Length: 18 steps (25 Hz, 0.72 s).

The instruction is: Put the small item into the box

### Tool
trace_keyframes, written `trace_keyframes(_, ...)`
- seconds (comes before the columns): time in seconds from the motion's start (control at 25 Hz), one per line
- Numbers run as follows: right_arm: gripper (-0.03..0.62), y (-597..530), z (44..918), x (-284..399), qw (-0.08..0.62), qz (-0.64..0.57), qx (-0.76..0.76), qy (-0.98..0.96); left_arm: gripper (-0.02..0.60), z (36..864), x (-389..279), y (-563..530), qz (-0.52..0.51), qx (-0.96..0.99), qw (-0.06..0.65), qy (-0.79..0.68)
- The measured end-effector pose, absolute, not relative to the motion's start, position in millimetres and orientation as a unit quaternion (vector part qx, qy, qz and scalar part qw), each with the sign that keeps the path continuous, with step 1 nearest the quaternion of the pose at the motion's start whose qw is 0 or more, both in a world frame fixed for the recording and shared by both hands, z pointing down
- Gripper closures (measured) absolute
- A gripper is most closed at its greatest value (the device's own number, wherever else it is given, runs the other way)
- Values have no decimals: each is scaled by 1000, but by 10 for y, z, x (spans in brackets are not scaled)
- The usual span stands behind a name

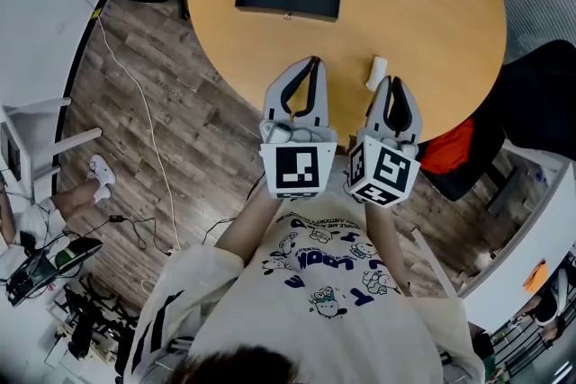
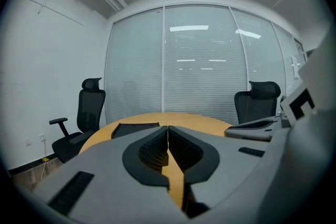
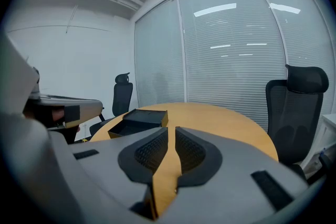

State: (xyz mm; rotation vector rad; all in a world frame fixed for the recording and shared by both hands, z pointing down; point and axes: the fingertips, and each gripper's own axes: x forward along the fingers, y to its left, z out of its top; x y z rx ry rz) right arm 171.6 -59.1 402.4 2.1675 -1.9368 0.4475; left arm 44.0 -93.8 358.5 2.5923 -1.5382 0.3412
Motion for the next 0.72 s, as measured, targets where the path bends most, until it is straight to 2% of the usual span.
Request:
trace_keyframes(0.28,543,-738,4335,1886,125,190,724,-651,566,3833,617,-1125,133,847,80,-509)
trace_keyframes(0.4,490,-830,4552,1920,134,206,718,-651,566,4035,664,-1222,147,845,86,-507)
trace_keyframes(0.72,464,-856,4806,1969,160,250,704,-646,566,4235,739,-1249,174,836,117,-507)
